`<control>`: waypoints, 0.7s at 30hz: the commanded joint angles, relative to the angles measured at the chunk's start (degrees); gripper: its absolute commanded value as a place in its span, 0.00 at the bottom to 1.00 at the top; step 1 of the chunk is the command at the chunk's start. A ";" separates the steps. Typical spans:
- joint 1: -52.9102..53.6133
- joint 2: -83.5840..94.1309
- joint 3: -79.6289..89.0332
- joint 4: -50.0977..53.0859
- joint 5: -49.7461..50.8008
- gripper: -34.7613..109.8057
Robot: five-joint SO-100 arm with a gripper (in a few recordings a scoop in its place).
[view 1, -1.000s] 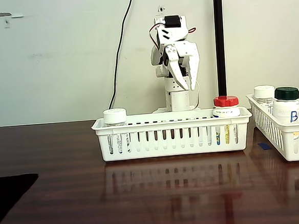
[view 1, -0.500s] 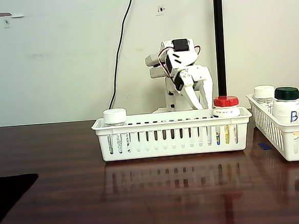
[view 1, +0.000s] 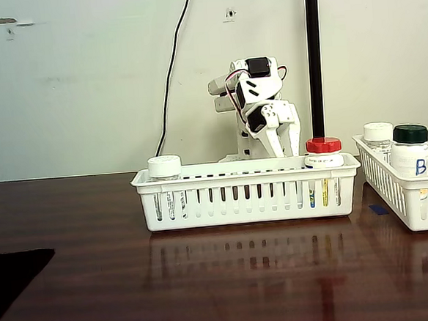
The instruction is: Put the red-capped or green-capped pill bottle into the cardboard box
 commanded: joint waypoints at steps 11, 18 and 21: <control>-1.49 4.66 -0.09 0.00 -16.26 0.25; -1.49 4.66 -0.09 0.00 -19.42 0.25; -1.49 4.66 -0.09 0.00 -20.13 0.25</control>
